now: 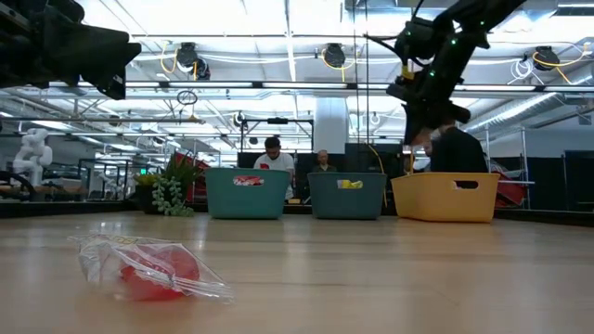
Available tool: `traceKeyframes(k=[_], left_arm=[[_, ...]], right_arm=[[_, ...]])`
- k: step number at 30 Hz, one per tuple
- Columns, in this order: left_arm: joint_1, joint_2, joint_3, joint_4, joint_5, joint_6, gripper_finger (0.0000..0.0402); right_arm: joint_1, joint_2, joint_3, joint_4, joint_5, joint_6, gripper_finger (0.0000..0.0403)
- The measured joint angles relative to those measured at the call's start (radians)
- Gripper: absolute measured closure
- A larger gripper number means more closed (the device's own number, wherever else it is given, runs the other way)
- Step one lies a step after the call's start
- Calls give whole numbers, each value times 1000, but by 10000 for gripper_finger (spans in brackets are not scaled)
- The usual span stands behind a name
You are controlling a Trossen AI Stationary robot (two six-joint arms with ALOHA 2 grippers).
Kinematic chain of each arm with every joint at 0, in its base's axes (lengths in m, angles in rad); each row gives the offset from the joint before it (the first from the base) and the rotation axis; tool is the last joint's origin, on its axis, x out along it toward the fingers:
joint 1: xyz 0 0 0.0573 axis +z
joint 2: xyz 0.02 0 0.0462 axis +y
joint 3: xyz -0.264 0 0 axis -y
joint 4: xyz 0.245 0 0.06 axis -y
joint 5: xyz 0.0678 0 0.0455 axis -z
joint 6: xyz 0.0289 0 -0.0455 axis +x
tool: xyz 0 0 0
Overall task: Sort candy
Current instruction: Put the orange gummy candy into the yellow bin, then put the red gummy candy into the yellow bin
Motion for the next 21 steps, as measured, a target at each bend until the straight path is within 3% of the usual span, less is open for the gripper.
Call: traceKeyframes(k=[12, 16, 21], left_arm=[[0, 0, 0, 0, 0, 0, 288], [0, 0, 0, 0, 0, 0, 288], [0, 0, 0, 0, 0, 0, 288]], right_arm=[[-53, 0, 0, -47, -2, -13, 161], [-52, 0, 0, -46, -5, -14, 128], [-50, 0, 0, -30, -82, -15, 117]])
